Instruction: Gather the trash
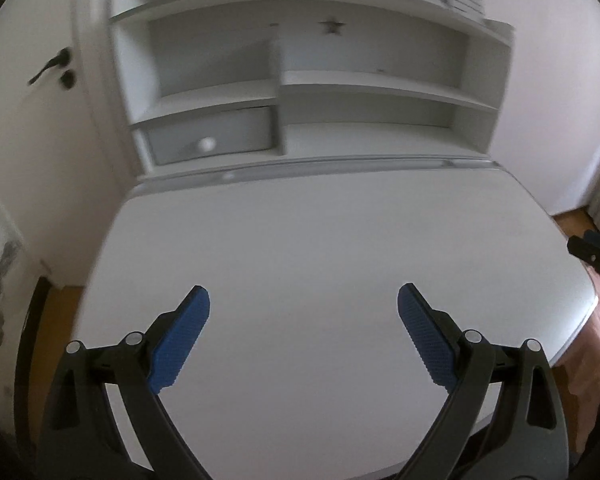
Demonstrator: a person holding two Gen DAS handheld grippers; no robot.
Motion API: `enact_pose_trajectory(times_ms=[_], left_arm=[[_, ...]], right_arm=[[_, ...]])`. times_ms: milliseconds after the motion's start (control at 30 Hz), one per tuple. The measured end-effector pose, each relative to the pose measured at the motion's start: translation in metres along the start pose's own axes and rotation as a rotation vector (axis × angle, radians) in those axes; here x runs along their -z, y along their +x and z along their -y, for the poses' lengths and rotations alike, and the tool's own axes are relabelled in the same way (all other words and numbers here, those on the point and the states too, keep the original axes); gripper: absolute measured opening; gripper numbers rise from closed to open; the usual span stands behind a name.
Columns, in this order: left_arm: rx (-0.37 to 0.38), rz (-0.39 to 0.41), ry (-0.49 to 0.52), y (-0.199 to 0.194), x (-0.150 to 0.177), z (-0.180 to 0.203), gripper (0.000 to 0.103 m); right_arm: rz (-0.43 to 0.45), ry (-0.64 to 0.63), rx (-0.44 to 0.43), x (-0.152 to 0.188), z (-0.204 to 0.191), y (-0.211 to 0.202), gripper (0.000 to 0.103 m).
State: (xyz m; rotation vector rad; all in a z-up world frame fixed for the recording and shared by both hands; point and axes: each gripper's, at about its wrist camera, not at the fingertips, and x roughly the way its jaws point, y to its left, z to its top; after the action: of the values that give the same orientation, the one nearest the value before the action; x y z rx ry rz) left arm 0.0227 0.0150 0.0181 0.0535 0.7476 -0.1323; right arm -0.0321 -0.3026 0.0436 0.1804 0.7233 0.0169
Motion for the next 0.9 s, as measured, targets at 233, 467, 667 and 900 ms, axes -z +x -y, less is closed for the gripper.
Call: enact_pose_trajectory(times_ms=[233,467,667,900], left_arm=[[-0.055,0.005,-0.052,-0.014,0.016,-0.041,0.092],[-0.075,-0.002,-0.065,-0.011,0.021,-0.047,0.092],[-0.079,-0.004,-0.059,-0.009,0.021,-0.048,0.092],[-0.079,-0.003,-0.051,-0.008,0.022,-0.044,0.092]], right_arm=[[-0.006,-0.032,-0.025,-0.004,-0.026,0.012,0.086],[-0.017,-0.044,-0.035,-0.009,-0.035,0.024,0.086],[-0.023,-0.036,-0.034,-0.007,-0.032,0.024,0.086],[-0.026,-0.039,-0.030,-0.005,-0.030,0.022,0.086]])
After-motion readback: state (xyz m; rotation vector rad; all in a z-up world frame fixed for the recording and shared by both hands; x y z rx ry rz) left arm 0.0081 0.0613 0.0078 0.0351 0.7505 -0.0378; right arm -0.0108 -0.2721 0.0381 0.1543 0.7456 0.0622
